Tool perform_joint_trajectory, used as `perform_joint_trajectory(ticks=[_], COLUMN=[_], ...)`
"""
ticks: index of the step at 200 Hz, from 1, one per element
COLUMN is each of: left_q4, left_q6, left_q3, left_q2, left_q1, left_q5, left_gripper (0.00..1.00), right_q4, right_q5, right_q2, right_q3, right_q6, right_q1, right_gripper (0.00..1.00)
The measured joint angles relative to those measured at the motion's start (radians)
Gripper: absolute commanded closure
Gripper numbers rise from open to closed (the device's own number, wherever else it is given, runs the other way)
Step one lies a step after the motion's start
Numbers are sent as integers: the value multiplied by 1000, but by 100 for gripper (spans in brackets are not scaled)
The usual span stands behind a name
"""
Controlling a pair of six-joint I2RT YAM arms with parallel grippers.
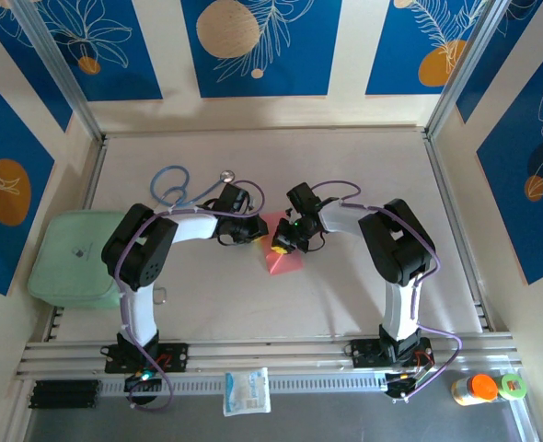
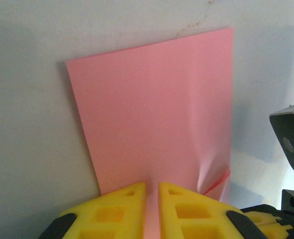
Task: Fold a paper plane with a square sheet of paper (pick it up from the middle)
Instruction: Fold the triangle a second time at the center of the table.
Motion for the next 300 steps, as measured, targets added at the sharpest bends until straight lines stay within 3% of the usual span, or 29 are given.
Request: perform_joint_trajectory(ticks=[47,78,123,162,207,252,300], left_q4=[0,0,-44,-72,-82,-84,-82], left_q6=[0,-5,-8,-6,-8,-27,-56], left_q3=[-1,-1,-1,-1,-30,-78,-113], left_q2=[0,-2,-71,-179,-219,-221,-225], left_q1=[0,6,58,111,100,61,25], left_q5=[1,11,2,-38,-39,-38,-37], left_gripper=[83,81,65,58,52,53,65], right_q4=[-6,-8,-8,-4,-3,-2,0], right_q5=[0,0,-7,-19,-26,-26,-27], right_q2=[3,4,4,4,4,4,3], right_q3=[4,5,14,15,20,20,20], right_q6=[5,10,16,20,19,19,19], right_q1=[-1,-1,-2,-3,-4,-4,-4], right_gripper=[92,82,70,62,58,57,57])
